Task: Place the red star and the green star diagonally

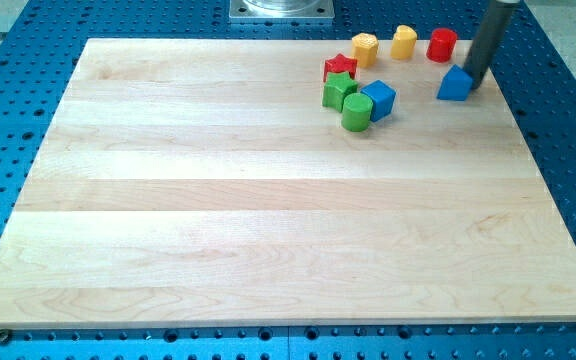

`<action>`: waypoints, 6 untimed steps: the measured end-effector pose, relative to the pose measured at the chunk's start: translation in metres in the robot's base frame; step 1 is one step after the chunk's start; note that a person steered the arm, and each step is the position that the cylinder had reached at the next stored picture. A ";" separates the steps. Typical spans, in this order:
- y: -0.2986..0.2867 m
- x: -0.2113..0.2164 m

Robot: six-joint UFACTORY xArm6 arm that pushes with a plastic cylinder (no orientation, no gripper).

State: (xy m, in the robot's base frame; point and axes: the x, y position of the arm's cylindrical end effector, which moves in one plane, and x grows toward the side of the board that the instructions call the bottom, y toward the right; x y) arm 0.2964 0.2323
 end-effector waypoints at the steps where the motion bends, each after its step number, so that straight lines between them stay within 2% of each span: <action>1: -0.092 0.001; 2: -0.082 -0.013; 3: -0.101 -0.036; 4: -0.145 -0.036; 5: -0.181 -0.019; 6: -0.186 0.025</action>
